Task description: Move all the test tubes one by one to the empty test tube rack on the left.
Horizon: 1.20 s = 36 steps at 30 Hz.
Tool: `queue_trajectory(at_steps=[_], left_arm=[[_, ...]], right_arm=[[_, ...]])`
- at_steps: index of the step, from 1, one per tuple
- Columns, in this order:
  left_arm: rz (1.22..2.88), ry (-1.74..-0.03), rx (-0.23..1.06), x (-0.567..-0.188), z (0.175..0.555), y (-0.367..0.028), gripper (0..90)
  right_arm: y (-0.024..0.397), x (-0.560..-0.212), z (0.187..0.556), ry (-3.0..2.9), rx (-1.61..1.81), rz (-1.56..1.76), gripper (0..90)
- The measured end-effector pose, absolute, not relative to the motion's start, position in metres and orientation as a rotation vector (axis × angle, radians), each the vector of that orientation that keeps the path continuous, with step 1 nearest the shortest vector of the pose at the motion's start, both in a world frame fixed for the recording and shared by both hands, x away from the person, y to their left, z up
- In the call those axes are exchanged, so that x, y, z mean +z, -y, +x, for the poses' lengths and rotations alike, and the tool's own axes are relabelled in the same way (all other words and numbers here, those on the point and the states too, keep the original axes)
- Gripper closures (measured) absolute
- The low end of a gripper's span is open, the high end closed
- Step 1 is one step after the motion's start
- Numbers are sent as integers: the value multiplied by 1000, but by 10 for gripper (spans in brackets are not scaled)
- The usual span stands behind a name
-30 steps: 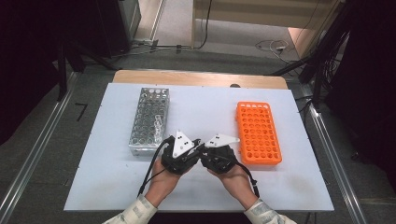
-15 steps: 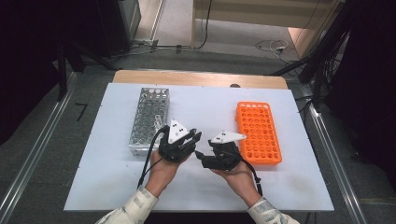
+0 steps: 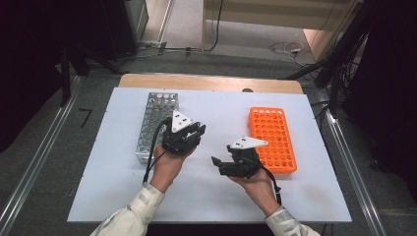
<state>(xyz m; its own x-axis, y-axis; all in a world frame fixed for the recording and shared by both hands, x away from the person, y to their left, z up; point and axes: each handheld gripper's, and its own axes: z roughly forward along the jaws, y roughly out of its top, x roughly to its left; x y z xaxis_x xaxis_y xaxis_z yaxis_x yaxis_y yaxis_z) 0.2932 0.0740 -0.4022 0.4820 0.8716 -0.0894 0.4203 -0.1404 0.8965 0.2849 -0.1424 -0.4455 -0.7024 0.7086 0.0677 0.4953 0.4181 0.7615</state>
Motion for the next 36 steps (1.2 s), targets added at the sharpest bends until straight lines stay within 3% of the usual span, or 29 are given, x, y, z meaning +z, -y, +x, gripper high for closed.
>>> queue_trajectory(at_steps=[36], left_arm=[[1616,-1279,718,-387,325,-134,749]], right_arm=[[150,-442,284,-2375,1188,1075,281]])
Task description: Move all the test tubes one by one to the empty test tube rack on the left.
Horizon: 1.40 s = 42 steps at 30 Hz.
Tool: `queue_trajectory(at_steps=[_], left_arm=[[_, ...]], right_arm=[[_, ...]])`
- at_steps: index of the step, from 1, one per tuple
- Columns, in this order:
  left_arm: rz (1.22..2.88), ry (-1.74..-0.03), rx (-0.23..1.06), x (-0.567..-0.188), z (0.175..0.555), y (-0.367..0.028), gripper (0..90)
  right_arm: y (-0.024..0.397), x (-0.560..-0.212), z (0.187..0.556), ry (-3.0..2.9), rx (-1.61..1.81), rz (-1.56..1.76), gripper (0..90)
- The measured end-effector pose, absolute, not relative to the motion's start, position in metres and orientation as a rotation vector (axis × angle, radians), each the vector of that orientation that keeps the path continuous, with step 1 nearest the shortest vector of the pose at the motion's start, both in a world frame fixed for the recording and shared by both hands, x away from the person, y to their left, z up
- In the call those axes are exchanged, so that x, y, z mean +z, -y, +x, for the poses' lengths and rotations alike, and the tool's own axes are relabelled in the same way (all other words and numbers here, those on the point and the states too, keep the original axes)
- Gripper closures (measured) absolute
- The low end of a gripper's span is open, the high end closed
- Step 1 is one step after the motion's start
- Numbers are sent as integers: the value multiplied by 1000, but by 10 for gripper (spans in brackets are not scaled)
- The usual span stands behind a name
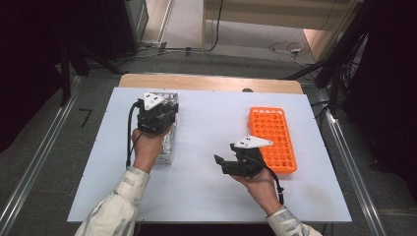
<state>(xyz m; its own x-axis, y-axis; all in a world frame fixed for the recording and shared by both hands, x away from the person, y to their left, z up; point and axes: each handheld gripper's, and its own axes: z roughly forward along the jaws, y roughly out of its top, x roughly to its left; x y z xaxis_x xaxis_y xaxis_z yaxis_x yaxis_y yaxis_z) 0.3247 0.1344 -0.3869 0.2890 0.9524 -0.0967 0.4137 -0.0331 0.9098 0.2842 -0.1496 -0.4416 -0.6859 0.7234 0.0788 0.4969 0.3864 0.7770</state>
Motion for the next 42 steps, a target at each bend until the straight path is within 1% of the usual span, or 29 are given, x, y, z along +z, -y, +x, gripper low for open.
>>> queue_trajectory(at_steps=[14,21,38,42], left_arm=[[1605,-1317,774,-391,331,-144,749],[1627,-1329,787,-398,333,-144,749],[1742,-1387,731,-413,336,-143,744],[1733,-1394,713,-414,337,-144,706]], right_arm=[[150,-442,285,-2373,1186,1073,281],[150,-442,285,-2374,1186,1070,280],[149,-444,285,-2381,1175,1069,280],[149,-444,285,-2380,1176,1069,280]])
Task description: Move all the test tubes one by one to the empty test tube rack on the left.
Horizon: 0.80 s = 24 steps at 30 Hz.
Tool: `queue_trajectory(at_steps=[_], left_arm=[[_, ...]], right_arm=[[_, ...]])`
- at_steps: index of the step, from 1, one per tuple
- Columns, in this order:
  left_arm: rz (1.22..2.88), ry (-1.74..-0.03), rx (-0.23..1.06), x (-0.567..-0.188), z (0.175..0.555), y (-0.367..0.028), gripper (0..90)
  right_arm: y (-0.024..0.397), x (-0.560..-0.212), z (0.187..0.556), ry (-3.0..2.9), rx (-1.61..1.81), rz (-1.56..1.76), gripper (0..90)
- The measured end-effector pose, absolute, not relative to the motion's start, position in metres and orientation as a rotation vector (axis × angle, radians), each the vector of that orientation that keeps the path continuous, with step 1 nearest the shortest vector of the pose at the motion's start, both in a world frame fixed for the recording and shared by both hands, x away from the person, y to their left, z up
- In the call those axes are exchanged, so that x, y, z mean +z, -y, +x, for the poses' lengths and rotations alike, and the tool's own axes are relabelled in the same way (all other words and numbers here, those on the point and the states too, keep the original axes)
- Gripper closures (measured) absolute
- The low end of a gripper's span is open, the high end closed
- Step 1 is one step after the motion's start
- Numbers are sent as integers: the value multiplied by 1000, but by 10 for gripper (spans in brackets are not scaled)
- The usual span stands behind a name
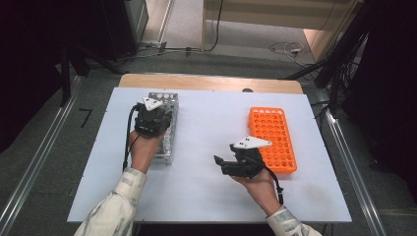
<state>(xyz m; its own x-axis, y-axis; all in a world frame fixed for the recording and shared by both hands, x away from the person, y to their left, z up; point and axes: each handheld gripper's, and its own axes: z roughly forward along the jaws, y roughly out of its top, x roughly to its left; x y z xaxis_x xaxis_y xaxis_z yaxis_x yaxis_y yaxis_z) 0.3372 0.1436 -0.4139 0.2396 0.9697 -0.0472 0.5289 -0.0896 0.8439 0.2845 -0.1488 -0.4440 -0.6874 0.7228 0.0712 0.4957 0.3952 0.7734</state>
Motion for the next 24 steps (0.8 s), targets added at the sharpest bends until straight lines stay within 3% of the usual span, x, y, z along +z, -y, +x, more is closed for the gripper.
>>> queue_trajectory(at_steps=[18,24], left_arm=[[1629,-1366,635,-404,322,-151,572],[1584,-1369,611,-402,312,-158,461]], right_arm=[[153,-445,287,-2369,1178,1091,280],[156,-447,288,-2365,1168,1102,280]])
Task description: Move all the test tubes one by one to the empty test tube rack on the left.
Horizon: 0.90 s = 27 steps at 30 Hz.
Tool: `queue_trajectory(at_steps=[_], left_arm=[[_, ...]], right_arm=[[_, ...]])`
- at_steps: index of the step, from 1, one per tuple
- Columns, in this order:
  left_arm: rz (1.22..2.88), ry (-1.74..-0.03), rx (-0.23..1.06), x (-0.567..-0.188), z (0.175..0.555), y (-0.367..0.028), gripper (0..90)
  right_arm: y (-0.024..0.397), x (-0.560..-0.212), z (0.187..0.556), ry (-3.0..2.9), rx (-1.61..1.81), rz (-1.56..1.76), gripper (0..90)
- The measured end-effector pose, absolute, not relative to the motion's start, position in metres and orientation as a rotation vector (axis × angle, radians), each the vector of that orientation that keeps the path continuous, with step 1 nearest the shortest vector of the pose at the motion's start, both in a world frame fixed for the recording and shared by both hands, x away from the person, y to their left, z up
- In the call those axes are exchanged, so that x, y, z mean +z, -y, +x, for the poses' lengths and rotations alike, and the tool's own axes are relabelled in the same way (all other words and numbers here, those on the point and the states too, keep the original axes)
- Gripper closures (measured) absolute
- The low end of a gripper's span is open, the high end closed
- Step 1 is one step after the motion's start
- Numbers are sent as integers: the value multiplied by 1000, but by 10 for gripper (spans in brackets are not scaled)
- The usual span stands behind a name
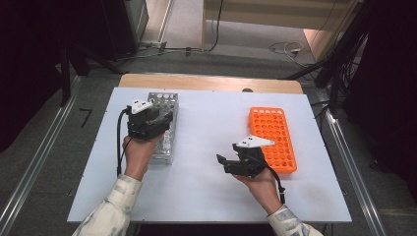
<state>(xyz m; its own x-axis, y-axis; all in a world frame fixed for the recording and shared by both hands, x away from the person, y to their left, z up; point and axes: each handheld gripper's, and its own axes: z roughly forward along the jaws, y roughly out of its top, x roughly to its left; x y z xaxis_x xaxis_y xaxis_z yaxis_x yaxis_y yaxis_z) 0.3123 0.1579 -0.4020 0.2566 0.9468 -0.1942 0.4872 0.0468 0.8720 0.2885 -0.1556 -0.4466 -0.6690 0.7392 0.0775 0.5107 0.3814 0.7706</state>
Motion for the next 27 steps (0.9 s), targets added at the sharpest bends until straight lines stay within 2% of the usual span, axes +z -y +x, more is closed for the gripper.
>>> queue_trajectory(at_steps=[12,18,27], left_arm=[[1536,-1369,626,-406,281,-172,235],[1521,-1353,637,-408,259,-183,198],[1523,-1342,670,-415,230,-190,192]], right_arm=[[168,-446,290,-2328,1165,1123,259],[182,-444,291,-2294,1186,1145,247],[203,-438,287,-2245,1202,1156,244]])
